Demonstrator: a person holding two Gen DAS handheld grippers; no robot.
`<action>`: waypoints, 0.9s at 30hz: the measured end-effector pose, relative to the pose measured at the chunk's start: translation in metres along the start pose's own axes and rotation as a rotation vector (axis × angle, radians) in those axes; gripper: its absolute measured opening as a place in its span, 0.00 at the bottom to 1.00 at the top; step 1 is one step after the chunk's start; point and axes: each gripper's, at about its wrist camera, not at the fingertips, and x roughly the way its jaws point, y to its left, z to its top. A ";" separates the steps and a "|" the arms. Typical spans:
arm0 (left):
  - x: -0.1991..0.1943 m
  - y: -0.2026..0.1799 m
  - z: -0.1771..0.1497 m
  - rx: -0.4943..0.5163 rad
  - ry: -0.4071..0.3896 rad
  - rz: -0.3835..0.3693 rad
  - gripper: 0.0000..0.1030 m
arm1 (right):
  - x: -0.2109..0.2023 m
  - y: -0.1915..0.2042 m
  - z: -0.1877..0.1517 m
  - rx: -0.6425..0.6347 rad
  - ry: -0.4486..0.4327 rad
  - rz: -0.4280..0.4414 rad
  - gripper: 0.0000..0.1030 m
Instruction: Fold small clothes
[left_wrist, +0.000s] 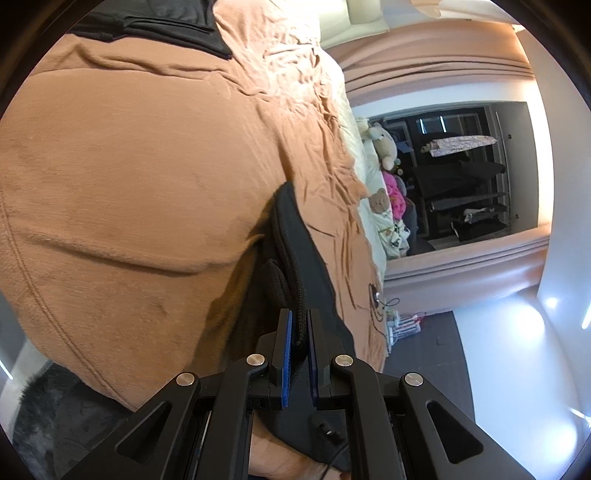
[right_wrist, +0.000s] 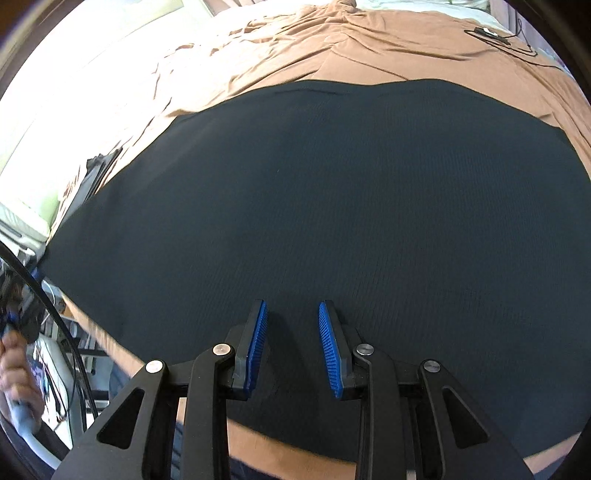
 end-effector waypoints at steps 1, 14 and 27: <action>0.000 -0.002 0.000 0.004 0.002 -0.004 0.07 | -0.001 0.000 -0.003 0.001 -0.001 0.003 0.26; 0.007 -0.027 0.002 0.041 0.064 -0.113 0.07 | -0.038 -0.028 -0.017 0.099 -0.031 0.080 0.26; 0.021 -0.082 0.004 0.100 0.130 -0.220 0.07 | -0.020 -0.028 -0.027 0.090 -0.006 0.138 0.16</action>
